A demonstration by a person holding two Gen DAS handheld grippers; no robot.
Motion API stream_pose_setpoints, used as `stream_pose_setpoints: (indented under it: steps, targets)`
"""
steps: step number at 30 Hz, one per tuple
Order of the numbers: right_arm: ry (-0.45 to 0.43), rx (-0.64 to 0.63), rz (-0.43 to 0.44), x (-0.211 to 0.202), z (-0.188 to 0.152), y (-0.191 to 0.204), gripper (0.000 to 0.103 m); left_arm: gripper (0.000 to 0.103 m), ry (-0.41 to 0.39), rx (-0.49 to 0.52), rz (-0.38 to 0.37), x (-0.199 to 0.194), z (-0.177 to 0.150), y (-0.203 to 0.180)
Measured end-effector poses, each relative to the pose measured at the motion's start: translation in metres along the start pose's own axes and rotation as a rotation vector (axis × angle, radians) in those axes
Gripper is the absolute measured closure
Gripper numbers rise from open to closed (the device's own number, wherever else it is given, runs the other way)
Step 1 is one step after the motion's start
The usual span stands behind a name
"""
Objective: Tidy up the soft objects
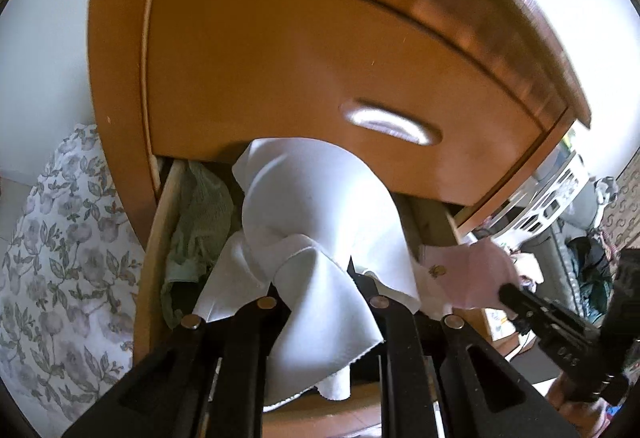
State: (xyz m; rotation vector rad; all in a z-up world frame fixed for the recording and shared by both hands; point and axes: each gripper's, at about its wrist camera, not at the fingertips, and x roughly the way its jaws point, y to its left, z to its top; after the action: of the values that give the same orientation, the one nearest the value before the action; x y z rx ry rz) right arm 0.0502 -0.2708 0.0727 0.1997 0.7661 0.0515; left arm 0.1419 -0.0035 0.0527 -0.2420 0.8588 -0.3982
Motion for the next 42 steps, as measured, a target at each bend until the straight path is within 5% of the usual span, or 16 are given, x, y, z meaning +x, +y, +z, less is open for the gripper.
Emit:
stream_pose_setpoints:
  steps: [42]
  targets:
    - [-0.181, -0.025, 0.013, -0.095, 0.003, 0.008, 0.083, 0.089, -0.356, 0.076, -0.083, -0.171, 0.022, -0.036]
